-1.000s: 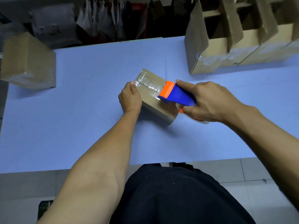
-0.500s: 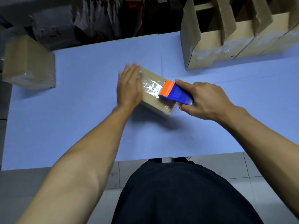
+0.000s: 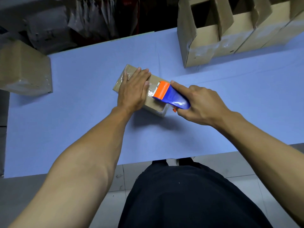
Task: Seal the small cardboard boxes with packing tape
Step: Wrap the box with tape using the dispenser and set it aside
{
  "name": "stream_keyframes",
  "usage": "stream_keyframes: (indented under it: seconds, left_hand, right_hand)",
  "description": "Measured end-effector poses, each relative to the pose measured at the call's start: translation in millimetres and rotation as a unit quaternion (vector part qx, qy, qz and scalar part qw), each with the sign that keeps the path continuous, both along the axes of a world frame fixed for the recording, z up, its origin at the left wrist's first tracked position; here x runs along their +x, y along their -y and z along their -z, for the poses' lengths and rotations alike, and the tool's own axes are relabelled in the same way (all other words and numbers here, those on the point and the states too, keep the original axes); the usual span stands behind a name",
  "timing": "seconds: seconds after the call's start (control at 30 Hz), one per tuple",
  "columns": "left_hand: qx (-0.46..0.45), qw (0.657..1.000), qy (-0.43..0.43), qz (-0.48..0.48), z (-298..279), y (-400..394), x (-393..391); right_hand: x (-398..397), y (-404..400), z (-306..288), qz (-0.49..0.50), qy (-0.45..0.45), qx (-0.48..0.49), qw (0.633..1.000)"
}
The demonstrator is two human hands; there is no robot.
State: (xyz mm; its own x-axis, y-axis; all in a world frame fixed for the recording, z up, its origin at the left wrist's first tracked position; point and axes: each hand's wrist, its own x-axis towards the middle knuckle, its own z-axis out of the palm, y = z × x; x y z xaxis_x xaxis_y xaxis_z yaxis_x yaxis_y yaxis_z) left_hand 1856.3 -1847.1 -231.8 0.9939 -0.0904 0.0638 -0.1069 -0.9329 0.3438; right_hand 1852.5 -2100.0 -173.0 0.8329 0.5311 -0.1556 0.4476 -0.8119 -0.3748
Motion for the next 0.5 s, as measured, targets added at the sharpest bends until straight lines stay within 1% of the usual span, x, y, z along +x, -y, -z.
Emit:
stream_keyframes:
  seconds: [0.1, 0.2, 0.37, 0.43, 0.5]
  left_hand:
    - [-0.039, 0.999, -0.01, -0.008, -4, 1, 2]
    - [-0.048, 0.999, -0.016, -0.007, -2, 1, 2]
    - [-0.015, 1.0, -0.025, -0.007, -6, 6, 6]
    - [0.015, 0.999, -0.035, -0.018, -9, 20, 9]
    - [0.047, 0.997, -0.058, -0.008, -10, 32, 12]
  right_hand:
    - [-5, 23, 5, 0.019, -0.004, -0.018, 1.0]
    - [-8, 34, 13, 0.022, -0.002, -0.024, 0.999]
    - [-11, 38, 26, 0.034, -0.016, 0.003, 0.999]
    - [-14, 40, 31, 0.037, -0.025, 0.016, 0.999]
    - [-17, 41, 36, 0.04, -0.032, 0.026, 0.998]
